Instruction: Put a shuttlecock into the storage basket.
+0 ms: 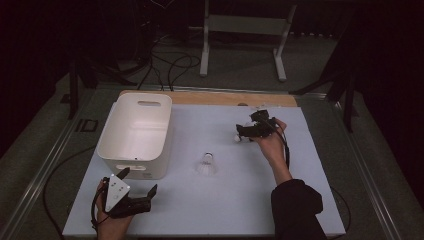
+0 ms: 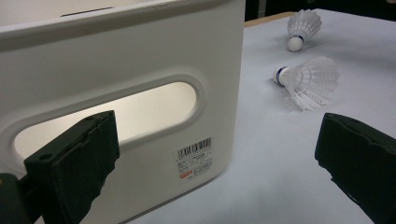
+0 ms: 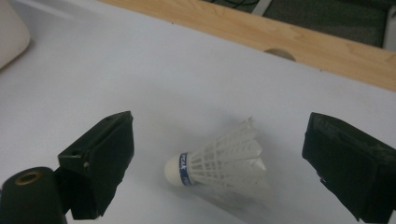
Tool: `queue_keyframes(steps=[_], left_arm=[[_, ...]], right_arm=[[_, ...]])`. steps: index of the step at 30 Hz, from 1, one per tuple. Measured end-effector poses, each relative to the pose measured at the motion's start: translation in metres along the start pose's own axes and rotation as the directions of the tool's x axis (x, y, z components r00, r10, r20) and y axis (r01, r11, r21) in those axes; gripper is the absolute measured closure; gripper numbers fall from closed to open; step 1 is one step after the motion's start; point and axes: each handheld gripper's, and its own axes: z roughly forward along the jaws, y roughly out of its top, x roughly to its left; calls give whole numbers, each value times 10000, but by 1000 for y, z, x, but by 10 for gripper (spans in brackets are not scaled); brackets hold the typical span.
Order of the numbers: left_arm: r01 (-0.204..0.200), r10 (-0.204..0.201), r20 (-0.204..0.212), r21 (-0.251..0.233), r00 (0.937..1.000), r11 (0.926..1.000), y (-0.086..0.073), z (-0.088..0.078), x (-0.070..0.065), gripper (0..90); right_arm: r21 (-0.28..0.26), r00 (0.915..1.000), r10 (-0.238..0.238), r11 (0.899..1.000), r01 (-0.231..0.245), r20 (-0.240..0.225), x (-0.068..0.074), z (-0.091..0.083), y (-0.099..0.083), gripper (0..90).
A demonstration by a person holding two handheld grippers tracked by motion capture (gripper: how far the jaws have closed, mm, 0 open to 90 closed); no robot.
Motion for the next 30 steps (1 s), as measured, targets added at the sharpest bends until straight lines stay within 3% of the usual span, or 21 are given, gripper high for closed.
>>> queue_keyframes(steps=[18,30], left_arm=[[6,-6,-3,-3,10000,10000,0,0,0,5],[-1,1,-3,-4,10000,10000,0,0,0,5]], right_arm=[[529,9999,118,9985,-112,-123,-4,11,-7,76],[1098,9981,312,9936,-252,-535,-6,21,-13,107]])
